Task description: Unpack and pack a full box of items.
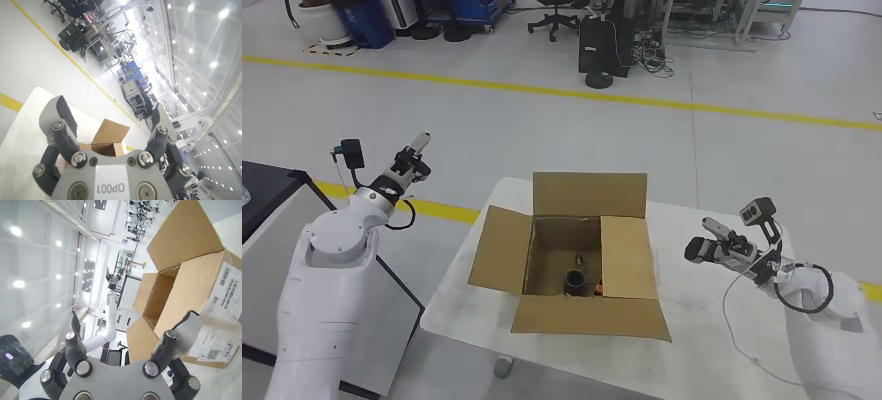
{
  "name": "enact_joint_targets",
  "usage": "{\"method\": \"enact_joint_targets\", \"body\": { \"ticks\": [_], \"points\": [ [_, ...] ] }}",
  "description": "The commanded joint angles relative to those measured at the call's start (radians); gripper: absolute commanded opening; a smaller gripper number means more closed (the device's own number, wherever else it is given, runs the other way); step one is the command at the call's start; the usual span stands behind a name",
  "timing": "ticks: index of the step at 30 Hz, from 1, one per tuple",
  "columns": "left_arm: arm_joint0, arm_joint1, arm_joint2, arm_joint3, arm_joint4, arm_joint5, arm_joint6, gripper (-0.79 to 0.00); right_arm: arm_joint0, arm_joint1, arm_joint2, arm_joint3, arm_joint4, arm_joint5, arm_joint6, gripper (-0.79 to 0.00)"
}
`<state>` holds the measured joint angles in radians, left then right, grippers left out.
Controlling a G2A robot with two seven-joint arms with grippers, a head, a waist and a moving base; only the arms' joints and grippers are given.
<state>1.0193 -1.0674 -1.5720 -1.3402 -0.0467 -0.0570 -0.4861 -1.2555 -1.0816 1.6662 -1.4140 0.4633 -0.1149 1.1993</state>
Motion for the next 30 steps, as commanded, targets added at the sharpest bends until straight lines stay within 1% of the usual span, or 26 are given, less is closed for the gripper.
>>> {"method": "enact_joint_targets", "body": {
  "ticks": [1, 4, 6, 8, 11, 14, 16, 19, 21, 24, 27, 30],
  "points": [
    [0.000, 0.000, 0.000, 0.000, 0.000, 0.000, 0.000, 0.000, 0.000, 0.000, 0.000, 0.000, 0.000, 0.000, 0.000, 0.000],
    [0.000, 0.000, 0.000, 0.000, 0.000, 0.000, 0.000, 0.000, 0.000, 0.000, 0.000, 0.000, 0.000, 0.000, 0.000, 0.000],
    [0.007, 0.003, 0.004, -0.028, -0.001, 0.007, -0.056, 0.000, 0.000, 0.000, 0.000, 0.000, 0.000, 0.000, 0.000, 0.000],
    [0.010, 0.008, -0.004, -0.078, -0.001, -0.028, -0.113, 0.000, 0.000, 0.000, 0.000, 0.000, 0.000, 0.000, 0.000, 0.000],
    [0.005, 0.010, -0.005, -0.130, -0.049, -0.050, -0.184, 0.000, 0.000, 0.000, 0.000, 0.000, 0.000, 0.000, 0.000, 0.000],
    [-0.026, 0.010, 0.004, -0.163, -0.130, -0.012, -0.272, 0.000, 0.000, 0.000, 0.000, 0.000, 0.000, 0.000, 0.000, 0.000],
    [-0.056, 0.012, 0.023, -0.173, -0.179, 0.047, -0.364, 0.000, 0.000, 0.000, 0.000, 0.000, 0.000, 0.000, 0.000, 0.000],
    [-0.099, 0.014, 0.065, -0.158, -0.222, 0.102, -0.512, 0.000, 0.000, 0.000, 0.000, 0.000, 0.000, 0.000, 0.000, 0.000],
    [-0.128, 0.015, 0.111, -0.135, -0.207, 0.133, -0.588, 0.000, 0.000, 0.000, 0.000, 0.000, 0.000, 0.000, 0.000, 0.000],
    [-0.171, 0.010, 0.178, -0.104, -0.213, 0.156, -0.669, 0.000, 0.000, 0.000, 0.000, 0.000, 0.000, 0.000, 0.000, 0.000],
    [-0.205, 0.005, 0.239, -0.086, -0.205, 0.145, -0.706, 0.000, 0.000, 0.000, 0.000, 0.000, 0.000, 0.000, 0.000, 0.000],
    [-0.226, -0.001, 0.280, -0.084, -0.233, 0.180, -0.729, 0.000, 0.000, 0.000, 0.000, 0.000, 0.000, 0.000, 0.000, 0.000]
  ]
}}
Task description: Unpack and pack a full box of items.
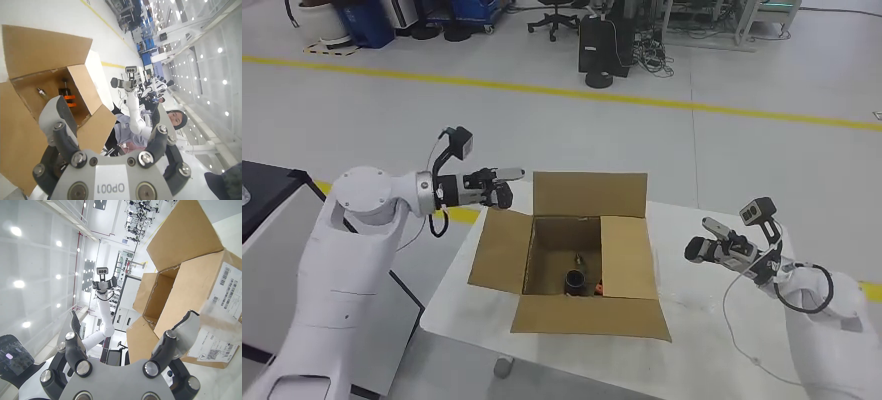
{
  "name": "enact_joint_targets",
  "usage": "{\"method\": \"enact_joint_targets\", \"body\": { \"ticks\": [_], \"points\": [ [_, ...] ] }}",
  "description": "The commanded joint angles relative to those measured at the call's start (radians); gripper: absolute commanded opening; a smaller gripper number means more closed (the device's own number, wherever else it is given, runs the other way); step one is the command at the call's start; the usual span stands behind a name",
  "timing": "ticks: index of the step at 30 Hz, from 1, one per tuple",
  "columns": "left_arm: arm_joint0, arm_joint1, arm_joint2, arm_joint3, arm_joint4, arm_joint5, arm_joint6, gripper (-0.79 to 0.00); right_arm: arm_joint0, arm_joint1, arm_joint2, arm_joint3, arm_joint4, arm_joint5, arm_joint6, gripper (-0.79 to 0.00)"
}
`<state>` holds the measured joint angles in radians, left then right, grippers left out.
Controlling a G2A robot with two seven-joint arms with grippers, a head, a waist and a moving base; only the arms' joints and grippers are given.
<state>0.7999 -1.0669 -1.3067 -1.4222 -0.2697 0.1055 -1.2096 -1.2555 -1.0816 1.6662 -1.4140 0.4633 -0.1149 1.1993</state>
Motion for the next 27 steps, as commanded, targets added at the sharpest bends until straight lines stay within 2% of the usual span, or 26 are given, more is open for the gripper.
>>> {"method": "enact_joint_targets", "body": {
  "ticks": [1, 23, 25, 27],
  "points": [
    [-0.010, -0.003, 0.023, -0.003, -0.017, 0.028, -0.002, 0.000, 0.000, 0.000, 0.000, 0.000, 0.000, 0.000, 0.000, 0.000],
    [-0.010, -0.003, 0.023, -0.003, -0.017, 0.028, -0.002, 0.000, 0.000, 0.000, 0.000, 0.000, 0.000, 0.000, 0.000, 0.000],
    [-0.008, -0.005, 0.055, -0.026, 0.010, 0.031, -0.008, 0.000, 0.000, 0.000, 0.000, 0.000, 0.000, 0.000, 0.000, 0.000],
    [-0.043, -0.012, 0.090, -0.031, -0.013, 0.055, -0.017, 0.000, 0.000, 0.000, 0.000, 0.000, 0.000, 0.000, 0.000, 0.000]
  ]
}}
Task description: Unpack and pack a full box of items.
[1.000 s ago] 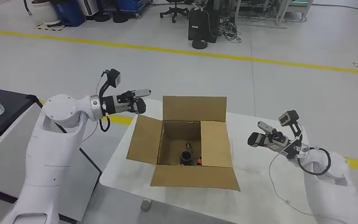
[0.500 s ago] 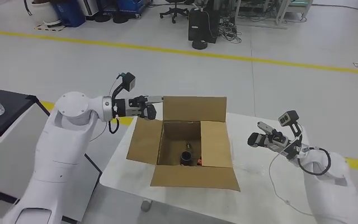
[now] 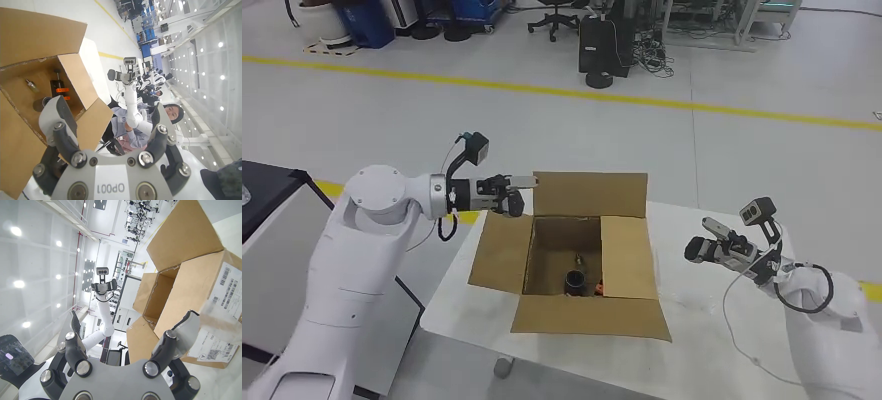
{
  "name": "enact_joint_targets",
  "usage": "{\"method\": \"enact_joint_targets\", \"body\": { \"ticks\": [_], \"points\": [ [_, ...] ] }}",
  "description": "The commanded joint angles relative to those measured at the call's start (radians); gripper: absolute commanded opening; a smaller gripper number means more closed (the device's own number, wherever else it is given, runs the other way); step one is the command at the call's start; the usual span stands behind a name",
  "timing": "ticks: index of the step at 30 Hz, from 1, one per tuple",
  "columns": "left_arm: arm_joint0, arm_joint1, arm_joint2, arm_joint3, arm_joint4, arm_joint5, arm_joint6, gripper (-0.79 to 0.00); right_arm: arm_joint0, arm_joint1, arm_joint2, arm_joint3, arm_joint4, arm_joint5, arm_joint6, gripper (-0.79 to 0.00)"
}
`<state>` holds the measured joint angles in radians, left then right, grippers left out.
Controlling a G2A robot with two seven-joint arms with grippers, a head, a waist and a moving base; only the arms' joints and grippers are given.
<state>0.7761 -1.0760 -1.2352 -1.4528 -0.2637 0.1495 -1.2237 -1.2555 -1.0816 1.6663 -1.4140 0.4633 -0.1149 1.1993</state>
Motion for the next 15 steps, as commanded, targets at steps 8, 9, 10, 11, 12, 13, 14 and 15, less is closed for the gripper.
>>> {"method": "enact_joint_targets", "body": {
  "ticks": [8, 9, 10, 11, 12, 13, 14, 15],
  "points": [
    [-0.194, -0.050, 0.213, 0.125, -0.030, 0.108, -0.016, 0.000, 0.000, 0.000, 0.000, 0.000, 0.000, 0.000, 0.000, 0.000],
    [-0.220, -0.058, 0.240, 0.144, -0.018, 0.111, -0.005, 0.000, 0.000, 0.000, 0.000, 0.000, 0.000, 0.000, 0.000, 0.000],
    [-0.238, -0.066, 0.267, 0.167, -0.007, 0.101, 0.011, 0.000, 0.000, 0.000, 0.000, 0.000, 0.000, 0.000, 0.000, 0.000],
    [-0.253, -0.074, 0.295, 0.197, -0.005, 0.107, 0.007, 0.000, 0.000, 0.000, 0.000, 0.000, 0.000, 0.000, 0.000, 0.000],
    [-0.271, -0.083, 0.318, 0.221, 0.002, 0.096, 0.013, 0.000, 0.000, 0.000, 0.000, 0.000, 0.000, 0.000, 0.000, 0.000],
    [-0.282, -0.091, 0.342, 0.250, 0.003, 0.087, 0.016, 0.000, 0.000, 0.000, 0.000, 0.000, 0.000, 0.000, 0.000, 0.000],
    [-0.293, -0.100, 0.365, 0.277, -0.001, 0.084, 0.012, 0.000, 0.000, 0.000, 0.000, 0.000, 0.000, 0.000, 0.000, 0.000],
    [-0.303, -0.108, 0.385, 0.300, -0.003, 0.076, 0.017, 0.000, 0.000, 0.000, 0.000, 0.000, 0.000, 0.000, 0.000, 0.000]
  ]
}}
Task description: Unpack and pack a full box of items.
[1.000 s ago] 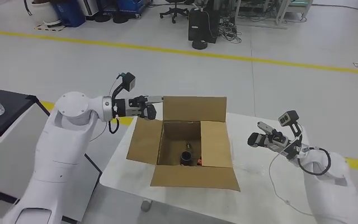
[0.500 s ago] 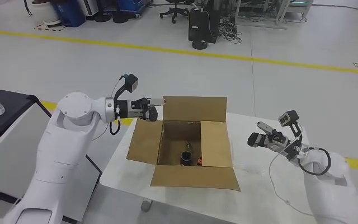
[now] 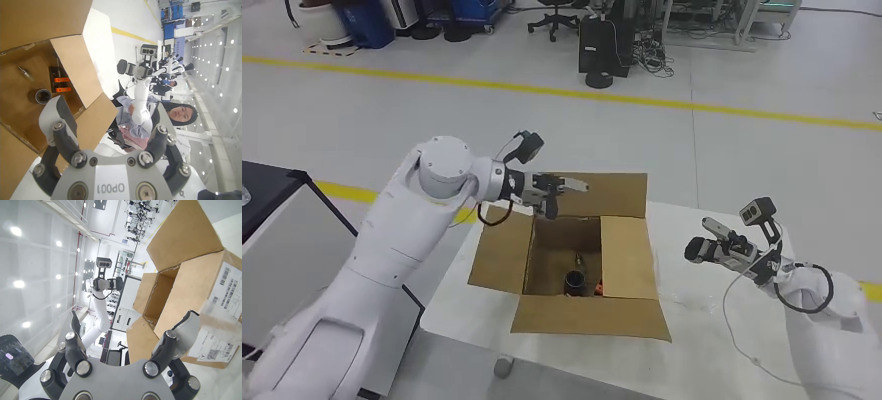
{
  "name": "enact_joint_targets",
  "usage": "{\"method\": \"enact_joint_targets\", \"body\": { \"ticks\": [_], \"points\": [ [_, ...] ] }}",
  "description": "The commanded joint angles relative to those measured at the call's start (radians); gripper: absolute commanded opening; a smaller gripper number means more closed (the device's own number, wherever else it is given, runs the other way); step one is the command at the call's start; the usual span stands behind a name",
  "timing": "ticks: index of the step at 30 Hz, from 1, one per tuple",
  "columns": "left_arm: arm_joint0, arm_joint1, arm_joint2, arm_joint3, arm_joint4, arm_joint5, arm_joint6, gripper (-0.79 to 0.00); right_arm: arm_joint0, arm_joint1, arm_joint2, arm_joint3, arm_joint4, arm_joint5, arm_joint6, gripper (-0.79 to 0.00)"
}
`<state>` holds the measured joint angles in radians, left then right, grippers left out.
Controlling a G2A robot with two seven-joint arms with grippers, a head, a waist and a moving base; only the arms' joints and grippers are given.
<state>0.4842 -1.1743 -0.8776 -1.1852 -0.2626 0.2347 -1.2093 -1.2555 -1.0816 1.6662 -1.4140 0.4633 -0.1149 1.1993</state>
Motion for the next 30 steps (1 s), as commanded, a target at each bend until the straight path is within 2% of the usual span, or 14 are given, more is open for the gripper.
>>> {"method": "enact_joint_targets", "body": {
  "ticks": [1, 9, 15, 19, 25, 30],
  "points": [
    [-0.018, -0.018, 0.046, 0.053, -0.012, -0.013, 0.003, 0.000, 0.000, 0.000, 0.000, 0.000, 0.000, 0.000, 0.000, 0.000],
    [-0.037, -0.086, 0.163, 0.168, -0.095, 0.015, 0.047, 0.000, 0.000, 0.000, 0.000, 0.000, 0.000, 0.000, 0.000, 0.000],
    [-0.026, -0.136, 0.214, 0.233, -0.161, -0.023, 0.131, 0.000, 0.000, 0.000, 0.000, 0.000, 0.000, 0.000, 0.000, 0.000],
    [-0.037, -0.160, 0.246, 0.288, -0.119, -0.058, 0.199, 0.000, 0.000, 0.000, 0.000, 0.000, 0.000, 0.000, 0.000, 0.000],
    [-0.055, -0.188, 0.291, 0.360, -0.031, -0.048, 0.276, 0.000, 0.000, 0.000, 0.000, 0.000, 0.000, 0.000, 0.000, 0.000],
    [-0.055, -0.212, 0.313, 0.388, -0.014, -0.040, 0.291, 0.000, 0.000, 0.000, 0.000, 0.000, 0.000, 0.000, 0.000, 0.000]
  ]
}}
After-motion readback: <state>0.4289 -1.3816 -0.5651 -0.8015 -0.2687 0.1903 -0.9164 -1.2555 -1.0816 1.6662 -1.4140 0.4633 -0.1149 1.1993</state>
